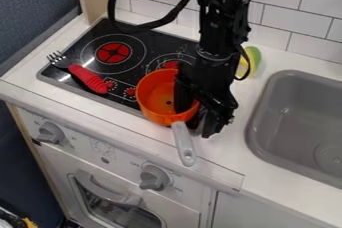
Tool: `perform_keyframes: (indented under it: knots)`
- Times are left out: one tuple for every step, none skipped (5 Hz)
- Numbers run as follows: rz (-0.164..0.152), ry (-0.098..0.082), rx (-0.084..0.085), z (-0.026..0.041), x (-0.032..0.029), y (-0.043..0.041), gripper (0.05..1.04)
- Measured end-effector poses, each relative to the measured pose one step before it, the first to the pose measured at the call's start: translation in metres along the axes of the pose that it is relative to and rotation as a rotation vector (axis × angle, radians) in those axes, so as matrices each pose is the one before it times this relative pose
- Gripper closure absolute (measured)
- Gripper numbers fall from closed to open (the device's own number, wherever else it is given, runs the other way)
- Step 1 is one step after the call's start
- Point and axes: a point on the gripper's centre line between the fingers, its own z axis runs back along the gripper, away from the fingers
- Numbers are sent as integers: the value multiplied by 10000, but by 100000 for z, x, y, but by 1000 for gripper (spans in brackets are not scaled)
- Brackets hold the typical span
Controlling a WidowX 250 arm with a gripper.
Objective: Move the pot to the front right side of the burner
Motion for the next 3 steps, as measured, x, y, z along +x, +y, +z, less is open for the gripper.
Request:
perform_keyframes:
  knots:
    - [-79,-809,-18,2819,280,-163,79]
    - [14,-698,181,2606,474,82,83]
    - [-257,-486,168,1956,925,-464,83]
